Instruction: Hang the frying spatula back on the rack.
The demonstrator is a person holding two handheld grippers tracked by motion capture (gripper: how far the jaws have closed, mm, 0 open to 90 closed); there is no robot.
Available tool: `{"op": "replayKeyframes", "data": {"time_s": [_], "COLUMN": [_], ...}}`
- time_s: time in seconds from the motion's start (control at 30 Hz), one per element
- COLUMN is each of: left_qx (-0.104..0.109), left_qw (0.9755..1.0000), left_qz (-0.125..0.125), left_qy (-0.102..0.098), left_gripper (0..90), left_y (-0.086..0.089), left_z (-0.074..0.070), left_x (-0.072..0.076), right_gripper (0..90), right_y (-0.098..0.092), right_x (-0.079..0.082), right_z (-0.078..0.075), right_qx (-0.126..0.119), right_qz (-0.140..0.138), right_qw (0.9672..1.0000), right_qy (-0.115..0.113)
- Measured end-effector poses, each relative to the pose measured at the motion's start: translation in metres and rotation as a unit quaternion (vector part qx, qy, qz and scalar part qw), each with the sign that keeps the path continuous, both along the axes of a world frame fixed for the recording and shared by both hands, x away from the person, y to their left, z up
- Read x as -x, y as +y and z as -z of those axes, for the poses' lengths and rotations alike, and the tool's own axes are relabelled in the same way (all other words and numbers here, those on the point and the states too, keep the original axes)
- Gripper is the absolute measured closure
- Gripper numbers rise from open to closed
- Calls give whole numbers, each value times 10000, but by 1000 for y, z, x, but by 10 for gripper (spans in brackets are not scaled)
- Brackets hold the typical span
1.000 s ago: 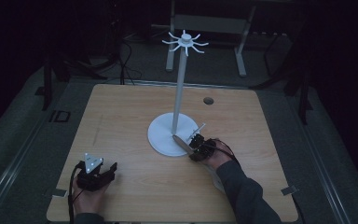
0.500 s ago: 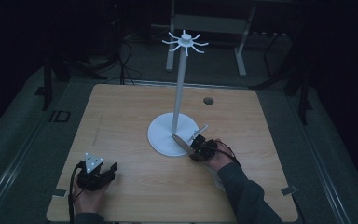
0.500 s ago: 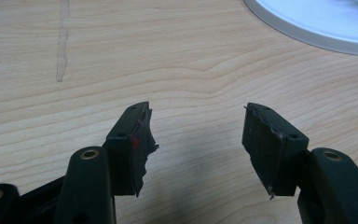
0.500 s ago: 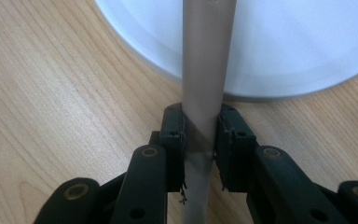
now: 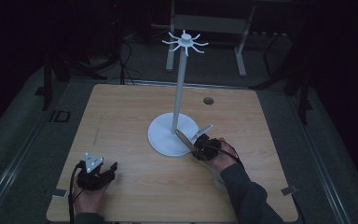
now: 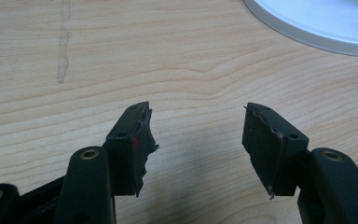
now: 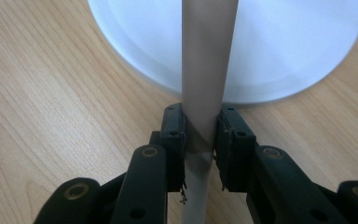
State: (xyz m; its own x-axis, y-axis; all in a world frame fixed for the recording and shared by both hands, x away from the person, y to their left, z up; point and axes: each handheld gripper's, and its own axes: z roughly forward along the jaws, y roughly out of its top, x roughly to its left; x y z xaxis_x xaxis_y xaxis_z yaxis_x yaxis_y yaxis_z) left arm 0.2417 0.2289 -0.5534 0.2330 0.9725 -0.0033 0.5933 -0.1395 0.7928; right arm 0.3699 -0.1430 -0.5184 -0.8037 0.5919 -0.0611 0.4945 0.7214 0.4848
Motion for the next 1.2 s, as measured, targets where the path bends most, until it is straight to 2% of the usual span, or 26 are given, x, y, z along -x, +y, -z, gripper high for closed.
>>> {"op": "replayKeyframes", "data": {"time_s": [0.27,0.3,0.47,0.53,0.73,1.2], "left_qx": [-2,-3,0,7,16,22], "left_qw": [10000,10000,10000,10000,10000,10000], "left_qz": [-16,-15,-17,-35,-50,-69], "left_qy": [-15,-17,-25,-38,-58,-67], "left_gripper": [424,423,424,424,424,424], "left_y": [1,1,1,1,1,2], "left_z": [0,0,0,0,-1,-1], "left_x": [0,1,1,1,1,1], "right_gripper": [744,745,745,745,745,745], "right_y": [-6,-9,-13,-16,-21,-28], "right_x": [2,3,5,7,9,13], "right_z": [-9,-13,-20,-25,-35,-58], "right_qx": [-198,-285,-425,-582,-806,-1302], "right_qz": [60,96,136,173,237,358], "right_qw": [9996,9992,9982,9969,9939,9838], "right_qy": [-185,-272,-406,-502,-720,-1181]}}
